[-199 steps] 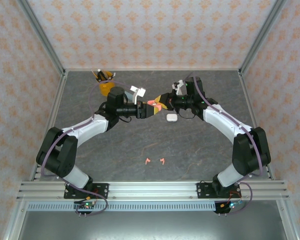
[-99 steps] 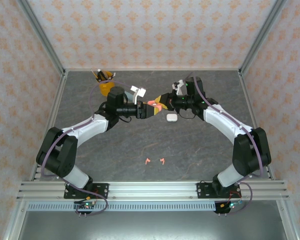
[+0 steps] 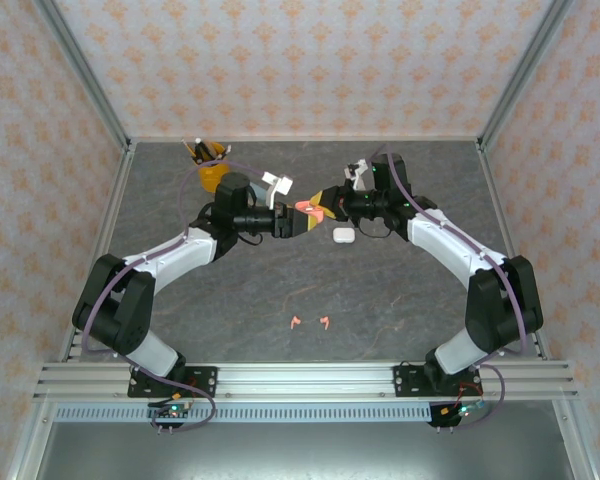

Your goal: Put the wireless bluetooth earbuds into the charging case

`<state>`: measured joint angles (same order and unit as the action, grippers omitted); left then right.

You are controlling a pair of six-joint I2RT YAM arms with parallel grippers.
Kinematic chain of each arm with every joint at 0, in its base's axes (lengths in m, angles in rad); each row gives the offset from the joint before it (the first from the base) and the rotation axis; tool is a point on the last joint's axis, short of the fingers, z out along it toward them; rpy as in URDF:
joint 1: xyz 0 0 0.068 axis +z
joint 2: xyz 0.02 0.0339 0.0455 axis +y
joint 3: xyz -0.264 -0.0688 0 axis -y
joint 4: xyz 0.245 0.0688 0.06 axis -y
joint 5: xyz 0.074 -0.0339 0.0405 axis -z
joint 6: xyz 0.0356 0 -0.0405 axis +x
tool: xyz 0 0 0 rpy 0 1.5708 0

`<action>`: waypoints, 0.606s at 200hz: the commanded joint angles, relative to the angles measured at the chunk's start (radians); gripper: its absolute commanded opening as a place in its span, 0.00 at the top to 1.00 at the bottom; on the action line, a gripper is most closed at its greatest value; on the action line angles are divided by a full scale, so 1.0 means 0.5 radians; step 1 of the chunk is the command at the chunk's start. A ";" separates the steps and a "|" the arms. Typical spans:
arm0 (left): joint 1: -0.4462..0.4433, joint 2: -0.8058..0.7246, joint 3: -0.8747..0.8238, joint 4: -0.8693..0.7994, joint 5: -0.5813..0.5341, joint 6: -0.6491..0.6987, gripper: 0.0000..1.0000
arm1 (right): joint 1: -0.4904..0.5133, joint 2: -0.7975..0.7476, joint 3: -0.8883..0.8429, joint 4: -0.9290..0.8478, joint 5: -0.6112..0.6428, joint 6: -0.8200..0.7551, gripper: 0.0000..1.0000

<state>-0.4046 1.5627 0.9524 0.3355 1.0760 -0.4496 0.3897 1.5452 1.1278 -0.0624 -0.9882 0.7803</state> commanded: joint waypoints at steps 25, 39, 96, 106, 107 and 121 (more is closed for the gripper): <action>0.002 -0.082 0.101 -0.038 0.048 0.095 0.37 | -0.005 -0.071 -0.022 -0.053 -0.011 -0.072 1.00; 0.005 -0.084 0.102 -0.042 0.045 0.098 0.37 | -0.004 -0.071 -0.022 -0.058 -0.012 -0.075 1.00; 0.008 -0.090 0.094 -0.017 0.033 0.084 0.52 | -0.007 -0.071 -0.028 -0.068 -0.008 -0.088 1.00; 0.008 -0.088 0.097 -0.020 0.024 0.083 0.53 | -0.009 -0.071 -0.031 -0.068 -0.009 -0.091 1.00; 0.008 -0.088 0.098 -0.020 0.024 0.083 0.53 | -0.009 -0.071 -0.031 -0.067 -0.009 -0.091 1.00; 0.008 -0.094 0.095 -0.011 0.018 0.081 0.56 | -0.009 -0.067 -0.031 -0.067 -0.009 -0.091 1.00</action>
<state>-0.4034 1.5623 0.9680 0.2955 1.0737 -0.4236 0.3889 1.5291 1.1275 -0.0753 -0.9878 0.7574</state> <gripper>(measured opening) 0.458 0.102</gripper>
